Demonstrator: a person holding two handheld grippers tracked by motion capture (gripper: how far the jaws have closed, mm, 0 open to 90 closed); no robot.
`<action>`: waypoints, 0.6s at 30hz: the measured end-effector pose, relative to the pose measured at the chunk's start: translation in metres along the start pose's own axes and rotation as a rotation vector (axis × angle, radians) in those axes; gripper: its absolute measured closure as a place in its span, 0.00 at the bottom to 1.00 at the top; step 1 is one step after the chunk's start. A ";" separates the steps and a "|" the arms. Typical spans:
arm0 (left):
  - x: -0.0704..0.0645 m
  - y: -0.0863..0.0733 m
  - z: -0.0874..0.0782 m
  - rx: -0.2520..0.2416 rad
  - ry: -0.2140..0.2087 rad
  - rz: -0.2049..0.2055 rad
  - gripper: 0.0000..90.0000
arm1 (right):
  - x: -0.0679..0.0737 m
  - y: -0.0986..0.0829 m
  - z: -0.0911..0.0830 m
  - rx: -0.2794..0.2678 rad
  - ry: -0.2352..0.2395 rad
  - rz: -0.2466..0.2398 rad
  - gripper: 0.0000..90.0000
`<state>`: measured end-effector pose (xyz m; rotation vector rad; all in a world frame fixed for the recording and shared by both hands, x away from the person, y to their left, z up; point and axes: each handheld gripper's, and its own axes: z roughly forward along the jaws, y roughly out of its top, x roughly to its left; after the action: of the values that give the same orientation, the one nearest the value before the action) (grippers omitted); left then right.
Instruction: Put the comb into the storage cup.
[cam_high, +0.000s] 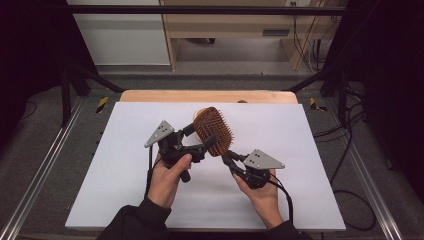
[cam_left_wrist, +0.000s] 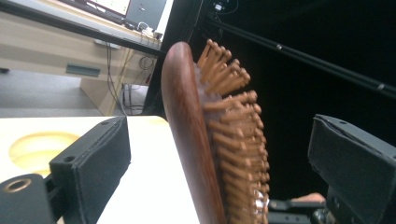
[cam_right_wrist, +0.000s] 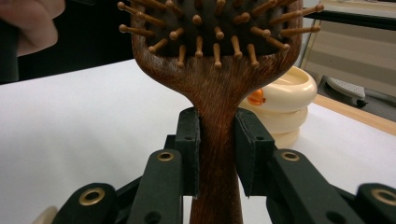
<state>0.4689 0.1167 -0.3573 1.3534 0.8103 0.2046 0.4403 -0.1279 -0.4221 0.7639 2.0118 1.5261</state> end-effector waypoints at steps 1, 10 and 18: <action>0.000 0.001 0.001 0.002 -0.003 -0.006 0.08 | 0.001 0.000 0.000 0.002 -0.002 -0.005 0.81; 0.003 0.005 0.002 -0.009 0.012 -0.039 0.21 | 0.008 -0.001 0.003 0.007 0.013 -0.020 0.81; 0.003 0.003 0.003 -0.010 0.017 -0.058 0.34 | 0.011 -0.001 0.005 0.009 0.017 -0.026 0.81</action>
<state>0.4737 0.1168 -0.3555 1.3183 0.8604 0.1754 0.4353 -0.1173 -0.4253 0.7277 2.0346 1.5153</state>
